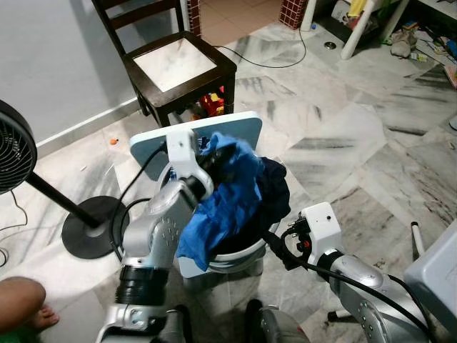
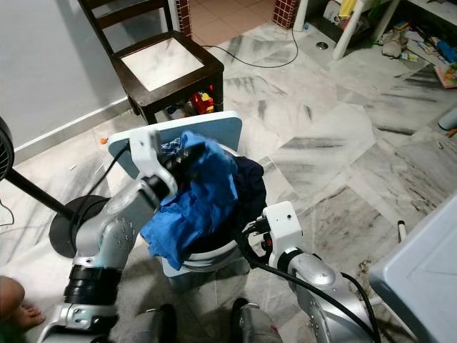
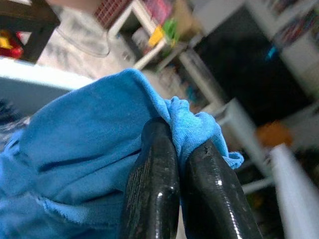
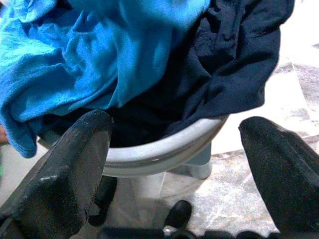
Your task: Hang hanger
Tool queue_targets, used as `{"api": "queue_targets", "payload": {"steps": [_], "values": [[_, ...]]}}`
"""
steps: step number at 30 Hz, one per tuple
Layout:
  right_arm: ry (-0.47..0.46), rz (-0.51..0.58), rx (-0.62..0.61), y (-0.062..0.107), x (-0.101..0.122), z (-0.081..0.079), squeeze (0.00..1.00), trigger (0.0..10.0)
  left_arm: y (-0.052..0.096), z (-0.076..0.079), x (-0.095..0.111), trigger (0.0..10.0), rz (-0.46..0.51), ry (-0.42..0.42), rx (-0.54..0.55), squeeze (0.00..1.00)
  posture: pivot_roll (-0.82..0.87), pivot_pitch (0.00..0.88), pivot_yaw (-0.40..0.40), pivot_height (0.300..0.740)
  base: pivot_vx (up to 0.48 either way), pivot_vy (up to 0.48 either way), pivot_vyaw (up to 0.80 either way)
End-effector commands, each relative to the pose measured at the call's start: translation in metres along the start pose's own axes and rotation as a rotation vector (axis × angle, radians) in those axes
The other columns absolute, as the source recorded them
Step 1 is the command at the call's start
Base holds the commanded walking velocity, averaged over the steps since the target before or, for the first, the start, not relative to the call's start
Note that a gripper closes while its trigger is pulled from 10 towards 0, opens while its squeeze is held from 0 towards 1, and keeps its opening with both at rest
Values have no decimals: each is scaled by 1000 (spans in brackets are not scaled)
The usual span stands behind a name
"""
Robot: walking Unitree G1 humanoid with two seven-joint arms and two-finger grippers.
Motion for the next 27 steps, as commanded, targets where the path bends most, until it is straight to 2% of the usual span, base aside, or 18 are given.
{"api": "queue_targets", "payload": {"steps": [1,3,5,6,9,10,11,12,15,16,17,18,19,22,27], "values": [[0,-12,-2,-1,-5,-1,0,10000,9,-16,-2,0,-8,34,76,0,13,222,12,740,0,0,0],[0,-12,-2,-1,-5,-1,0,10000,18,-31,-10,0,-37,-12,134,0,13,220,12,740,0,0,0],[0,-12,-2,-1,-5,0,0,10000,25,-43,-16,0,-59,-13,185,0,14,221,11,740,0,0,0],[0,-14,-3,0,-6,0,0,10000,37,-58,-25,0,-89,-22,241,0,15,222,11,740,0,0,0],[2,-16,-1,-1,-7,0,0,10000,56,-79,-32,0,-120,-29,358,0,15,222,11,740,0,0,0],[2,-16,-1,-1,-7,0,0,10000,58,-81,-32,0,-120,-32,369,0,15,222,11,740,0,0,0],[2,-16,-1,-1,-6,1,0,10000,60,-78,-25,0,-94,-70,341,0,17,223,7,740,0,0,0],[2,-16,-1,-1,-6,1,0,10000,60,-78,-25,0,-94,-70,341,0,17,223,7,740,0,0,0],[3,-18,-1,-3,-7,1,0,10000,58,-69,6,0,12,-176,269,0,33,218,3,740,0,0,0],[4,-19,1,-5,-8,0,0,10000,54,-64,20,0,55,-239,230,0,40,213,2,740,0,0,0],[4,-19,1,-5,-8,0,0,10000,54,-64,20,0,55,-239,230,0,40,213,2,740,0,0,0],[4,-17,2,-7,-8,-1,0,10000,51,-58,31,0,89,-287,201,0,43,210,3,740,0,0,0],[3,-11,4,-9,-7,-3,0,10000,46,-49,48,0,137,-360,157,0,47,207,3,740,0,0,0],[2,7,4,-15,-5,-5,0,10000,29,-18,86,0,271,-465,44,0,57,186,9,740,0,0,0],[-1,35,-14,-21,-1,-4,0,10000,16,12,112,0,375,-521,-49,0,66,157,13,740,0,0,0]]}}
Point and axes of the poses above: a point about 5 cm out from each wrist's last joint towards the gripper, its own y axis pointing back from the gripper into the wrist, its own x axis along the axis of the wrist's last joint, z = x × y, the point moved 1 cm from there along -y, pointing out of the wrist towards the gripper, and after that the axes turned 13 degrees about -y, right-handed, at the moved point
